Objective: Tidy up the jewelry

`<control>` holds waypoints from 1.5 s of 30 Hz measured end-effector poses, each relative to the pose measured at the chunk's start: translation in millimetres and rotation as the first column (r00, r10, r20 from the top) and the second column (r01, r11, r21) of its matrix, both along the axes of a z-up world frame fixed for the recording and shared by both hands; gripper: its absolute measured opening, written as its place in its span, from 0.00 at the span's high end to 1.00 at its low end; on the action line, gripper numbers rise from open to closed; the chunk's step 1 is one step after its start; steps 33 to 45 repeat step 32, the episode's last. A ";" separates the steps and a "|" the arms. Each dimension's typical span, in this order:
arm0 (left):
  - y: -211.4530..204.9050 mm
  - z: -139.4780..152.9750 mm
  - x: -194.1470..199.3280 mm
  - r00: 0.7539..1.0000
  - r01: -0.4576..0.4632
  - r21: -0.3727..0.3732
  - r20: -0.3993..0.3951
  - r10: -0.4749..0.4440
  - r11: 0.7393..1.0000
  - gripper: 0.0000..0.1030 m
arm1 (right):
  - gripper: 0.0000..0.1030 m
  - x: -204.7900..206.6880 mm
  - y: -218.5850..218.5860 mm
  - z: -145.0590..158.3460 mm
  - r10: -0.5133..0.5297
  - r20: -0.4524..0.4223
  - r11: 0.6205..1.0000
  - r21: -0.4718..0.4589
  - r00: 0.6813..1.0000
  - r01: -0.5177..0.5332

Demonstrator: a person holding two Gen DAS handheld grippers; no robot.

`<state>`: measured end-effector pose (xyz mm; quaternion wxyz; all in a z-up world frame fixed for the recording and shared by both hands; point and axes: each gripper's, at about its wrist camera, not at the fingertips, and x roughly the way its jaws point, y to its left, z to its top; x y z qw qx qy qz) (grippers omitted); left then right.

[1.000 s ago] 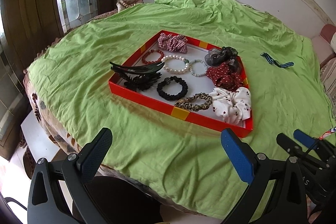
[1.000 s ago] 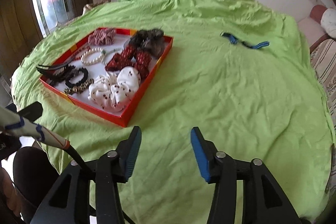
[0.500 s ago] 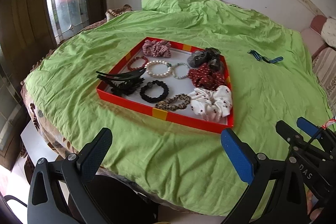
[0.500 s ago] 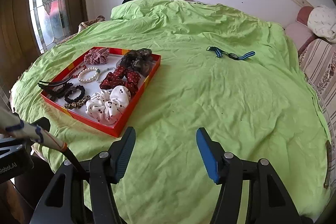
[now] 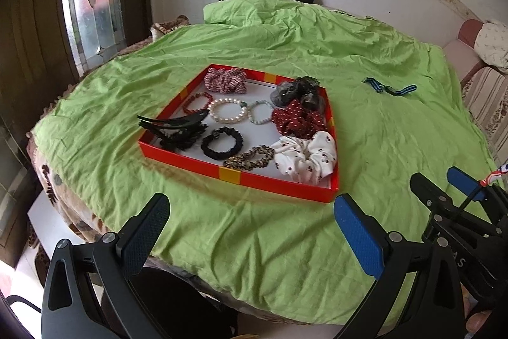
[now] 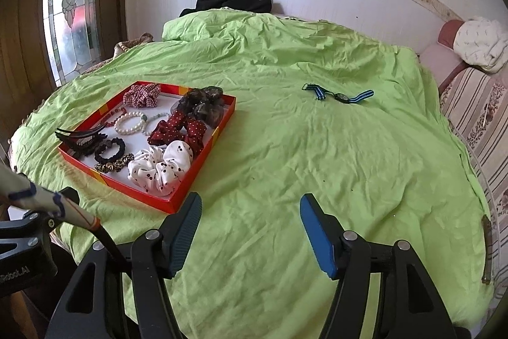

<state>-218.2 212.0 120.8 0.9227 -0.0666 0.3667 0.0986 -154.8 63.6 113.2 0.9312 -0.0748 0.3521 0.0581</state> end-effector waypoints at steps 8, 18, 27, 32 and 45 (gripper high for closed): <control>12.5 -6.3 -0.7 1.000 -0.017 -0.010 -0.004 0.017 1.000 0.00 | 0.33 -0.2 13.2 -5.4 0.020 -0.011 0.999 -0.032 1.000 -0.020; 21.9 -16.8 2.3 0.999 -0.043 -0.001 -0.032 0.043 0.999 0.00 | 0.32 -0.3 27.6 -10.3 0.032 -0.017 0.998 -0.061 0.999 -0.033; 25.9 -17.9 1.9 0.998 -0.057 -0.001 -0.033 0.057 0.998 0.00 | 0.32 0.8 31.5 -13.3 0.039 -0.031 0.997 -0.063 0.999 -0.041; 28.2 -14.1 0.3 0.996 -0.080 -0.006 -0.030 0.080 0.997 0.00 | 0.32 1.5 25.3 -12.6 0.027 -0.037 0.999 -0.040 0.999 -0.028; 28.2 -14.1 0.3 0.996 -0.080 -0.006 -0.030 0.080 0.997 0.00 | 0.32 1.5 25.3 -12.6 0.027 -0.037 0.999 -0.040 0.999 -0.028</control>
